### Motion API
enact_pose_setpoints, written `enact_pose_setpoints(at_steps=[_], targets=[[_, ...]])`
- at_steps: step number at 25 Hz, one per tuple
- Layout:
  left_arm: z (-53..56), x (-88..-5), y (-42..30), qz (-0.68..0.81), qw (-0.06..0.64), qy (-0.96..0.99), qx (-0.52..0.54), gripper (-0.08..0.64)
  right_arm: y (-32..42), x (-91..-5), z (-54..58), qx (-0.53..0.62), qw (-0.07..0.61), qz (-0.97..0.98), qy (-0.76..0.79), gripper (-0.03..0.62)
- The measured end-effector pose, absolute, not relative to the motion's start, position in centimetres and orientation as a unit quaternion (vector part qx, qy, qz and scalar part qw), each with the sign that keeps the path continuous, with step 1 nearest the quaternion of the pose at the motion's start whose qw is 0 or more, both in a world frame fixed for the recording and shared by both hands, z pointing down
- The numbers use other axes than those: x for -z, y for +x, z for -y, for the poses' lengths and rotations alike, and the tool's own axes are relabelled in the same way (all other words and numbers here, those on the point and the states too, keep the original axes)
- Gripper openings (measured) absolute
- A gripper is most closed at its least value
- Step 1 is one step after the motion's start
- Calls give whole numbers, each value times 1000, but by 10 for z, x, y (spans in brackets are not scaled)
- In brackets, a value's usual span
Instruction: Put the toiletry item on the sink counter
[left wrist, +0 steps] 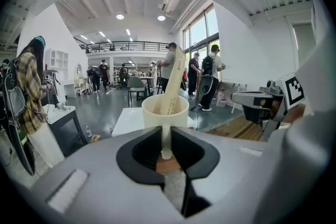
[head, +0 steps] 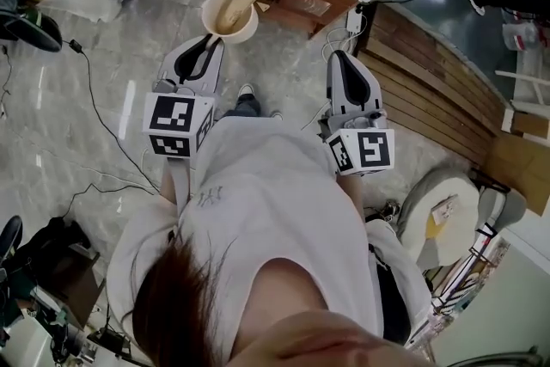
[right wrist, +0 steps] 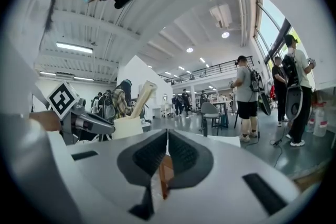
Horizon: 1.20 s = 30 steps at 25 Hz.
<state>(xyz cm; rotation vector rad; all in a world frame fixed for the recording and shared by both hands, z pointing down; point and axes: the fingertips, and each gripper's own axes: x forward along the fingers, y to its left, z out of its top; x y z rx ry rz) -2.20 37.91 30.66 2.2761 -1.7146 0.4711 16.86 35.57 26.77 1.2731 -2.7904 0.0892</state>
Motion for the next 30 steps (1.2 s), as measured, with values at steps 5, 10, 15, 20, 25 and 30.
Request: enact_pose_setpoints(at_steps=[5,10,15,20,25,30], targets=[[-346,-299,-50,587,114,787,-152,55,151,-269,-333,-31,44,898,436,11],[-330,-301,-76,587,109,788,-149,55,138,-273,-321,-32,50,889,454,11],[-324,-304,-94,586,110,789,-148,55,125,-276,-314,-34,55,885,462,11],[-319,-310,-103,594,117,783,-145,55,115,-281,-307,-37,59,888,454,11],[-320,-313,-106,600,121,777,-146,55,111,-286,-304,-42,58,891,447,11],[-308,-317,-103,607,128,770,-151,55,111,-293,-287,-52,59,896,437,11]])
